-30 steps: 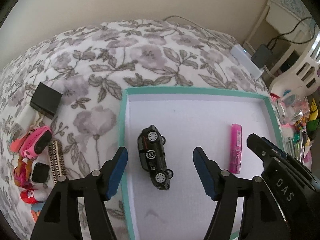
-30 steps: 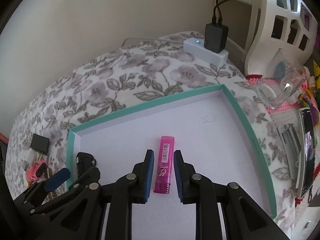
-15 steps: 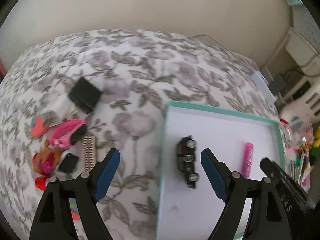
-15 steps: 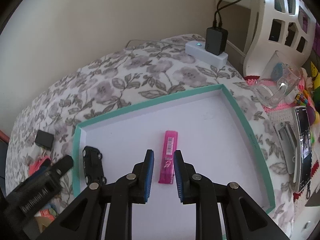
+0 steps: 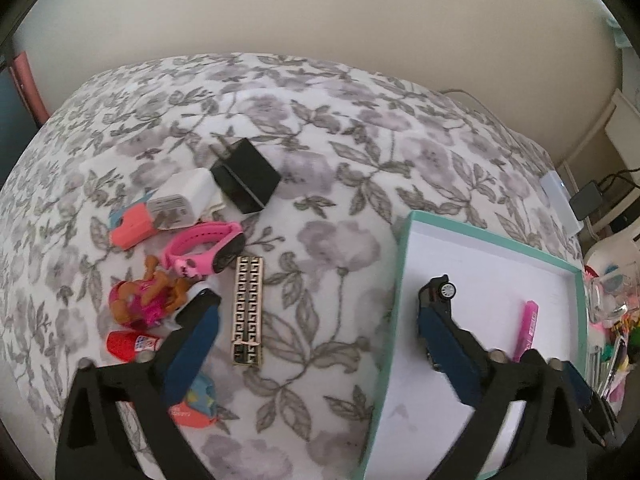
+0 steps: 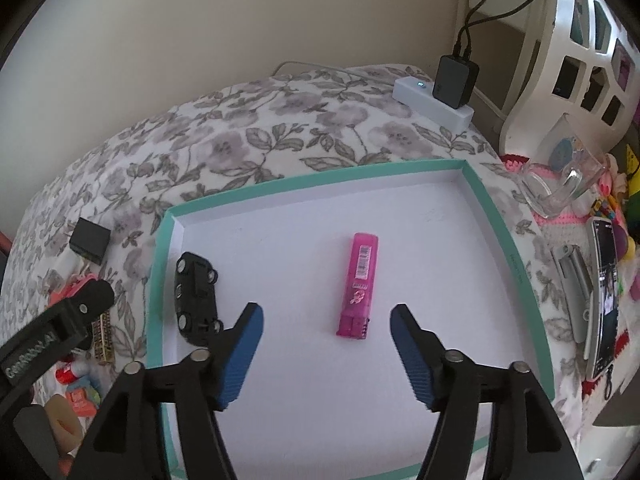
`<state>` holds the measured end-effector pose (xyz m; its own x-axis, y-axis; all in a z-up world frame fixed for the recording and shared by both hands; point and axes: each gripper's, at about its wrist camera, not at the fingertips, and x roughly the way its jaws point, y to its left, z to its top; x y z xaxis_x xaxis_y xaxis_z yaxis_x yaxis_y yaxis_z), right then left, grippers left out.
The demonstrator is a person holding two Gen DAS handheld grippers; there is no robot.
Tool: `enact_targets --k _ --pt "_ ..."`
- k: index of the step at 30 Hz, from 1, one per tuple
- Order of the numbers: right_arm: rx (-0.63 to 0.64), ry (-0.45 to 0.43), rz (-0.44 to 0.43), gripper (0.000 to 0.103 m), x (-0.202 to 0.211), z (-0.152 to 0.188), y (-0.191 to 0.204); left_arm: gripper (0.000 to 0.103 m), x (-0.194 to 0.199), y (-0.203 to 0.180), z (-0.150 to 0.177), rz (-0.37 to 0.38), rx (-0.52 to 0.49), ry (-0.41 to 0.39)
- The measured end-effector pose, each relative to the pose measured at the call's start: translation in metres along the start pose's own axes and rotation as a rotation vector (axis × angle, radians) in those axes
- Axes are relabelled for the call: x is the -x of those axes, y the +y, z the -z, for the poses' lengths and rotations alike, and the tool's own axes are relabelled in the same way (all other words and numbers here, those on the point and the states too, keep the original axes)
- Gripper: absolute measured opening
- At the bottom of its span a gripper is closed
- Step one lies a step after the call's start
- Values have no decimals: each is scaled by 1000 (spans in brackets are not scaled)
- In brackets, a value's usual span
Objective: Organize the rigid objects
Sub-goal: 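Move both open tools back toward the pile of toys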
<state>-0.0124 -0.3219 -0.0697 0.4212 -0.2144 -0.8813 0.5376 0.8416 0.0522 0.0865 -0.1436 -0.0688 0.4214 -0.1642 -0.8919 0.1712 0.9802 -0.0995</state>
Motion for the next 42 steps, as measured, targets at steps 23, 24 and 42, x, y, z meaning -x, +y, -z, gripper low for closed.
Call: enact_targets --k 23,24,42 --pt "26 -75 -177 103 32 7 44 103 46 79 -13 -130 164 -83" --pt "26 -72 -189 103 33 8 48 103 50 85 -15 -137 173 -94" --pt "222 19 -349 103 33 34 157 103 51 195 -1 -245 328 -7"
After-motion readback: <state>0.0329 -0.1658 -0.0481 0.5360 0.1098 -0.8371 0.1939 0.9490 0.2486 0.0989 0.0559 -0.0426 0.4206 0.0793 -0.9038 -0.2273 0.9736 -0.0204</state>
